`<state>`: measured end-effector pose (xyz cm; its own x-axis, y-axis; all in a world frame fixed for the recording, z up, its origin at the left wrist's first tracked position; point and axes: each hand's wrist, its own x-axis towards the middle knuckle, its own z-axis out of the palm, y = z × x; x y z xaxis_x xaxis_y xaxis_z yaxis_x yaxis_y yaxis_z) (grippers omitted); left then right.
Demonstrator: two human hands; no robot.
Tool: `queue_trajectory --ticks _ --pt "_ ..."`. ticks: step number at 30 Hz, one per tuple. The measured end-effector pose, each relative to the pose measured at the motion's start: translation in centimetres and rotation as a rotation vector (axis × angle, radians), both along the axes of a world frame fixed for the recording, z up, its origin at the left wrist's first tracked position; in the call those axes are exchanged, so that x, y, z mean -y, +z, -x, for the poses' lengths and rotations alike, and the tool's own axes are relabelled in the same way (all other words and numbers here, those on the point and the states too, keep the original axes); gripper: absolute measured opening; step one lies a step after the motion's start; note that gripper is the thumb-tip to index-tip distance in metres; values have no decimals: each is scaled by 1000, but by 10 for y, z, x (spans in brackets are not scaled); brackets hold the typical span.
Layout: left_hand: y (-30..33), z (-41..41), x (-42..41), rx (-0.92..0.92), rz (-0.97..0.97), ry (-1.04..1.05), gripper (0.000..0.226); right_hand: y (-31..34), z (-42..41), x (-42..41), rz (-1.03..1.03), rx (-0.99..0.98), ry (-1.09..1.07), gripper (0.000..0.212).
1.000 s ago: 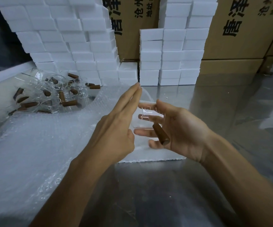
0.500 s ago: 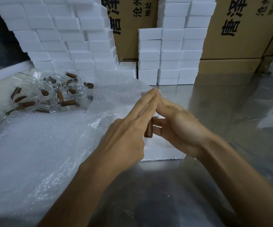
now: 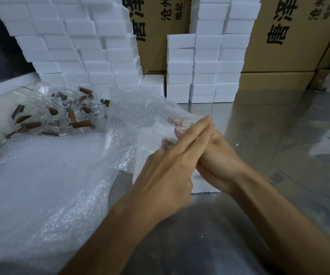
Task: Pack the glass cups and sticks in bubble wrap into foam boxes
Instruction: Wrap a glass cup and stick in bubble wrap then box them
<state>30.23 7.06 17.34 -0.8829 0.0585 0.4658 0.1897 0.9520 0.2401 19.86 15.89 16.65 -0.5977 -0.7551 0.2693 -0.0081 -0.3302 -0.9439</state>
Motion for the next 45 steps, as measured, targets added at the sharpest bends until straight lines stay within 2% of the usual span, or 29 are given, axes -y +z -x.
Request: queue_trajectory --ticks 2,3,7,9,10,13,16,19,23,26,28,30,31,33,34,37,41,43,45 --pt "0 1 -2 -14 8 -45 107 -1 -1 0 -6 87 27 34" --pt "0 1 -3 -20 10 -75 106 -1 0 0 -16 125 38 37" --pt "-1 3 -10 -21 -27 -216 101 -8 1 -3 24 339 121 20" --pt "0 2 -11 -22 -40 -243 98 -12 3 -8 85 387 106 44" --pt "0 1 -10 -34 -42 -242 94 -12 4 -8 91 356 136 44" --pt "-1 0 -9 -150 -36 -166 76 -4 4 -4 51 296 87 26" --pt "0 2 -11 -305 -60 19 51 -4 9 0 111 358 16 30" --pt "0 4 -10 -370 -96 158 40 -1 7 4 189 335 60 31" --pt "-2 4 -8 -447 -125 168 35 0 4 6 280 362 197 31" --pt "-3 6 -12 -501 -93 53 34 5 2 2 285 510 237 30" --pt "-4 6 -14 -507 -55 -26 34 2 6 -2 237 648 122 31" --pt "-5 6 -15 -493 -65 -112 33 -4 11 -5 229 710 -68 42" --pt "-6 6 -14 -478 -84 -154 34 -4 11 -7 251 754 -42 48" --pt "-7 6 -14 -438 -125 -213 33 0 5 -5 316 900 264 50" --pt "-8 6 -13 -415 -146 -233 31 3 4 -6 321 928 342 51" --pt "-8 5 -11 -365 -182 -274 29 5 9 -8 351 863 280 37" --pt "-5 2 -14 -372 -214 -305 22 2 3 -13 254 528 67 9" --pt "-2 0 -12 -460 -187 -273 16 1 3 -13 273 451 114 17" --pt "3 0 -2 -665 -122 -111 15 3 4 -11 284 423 184 25"
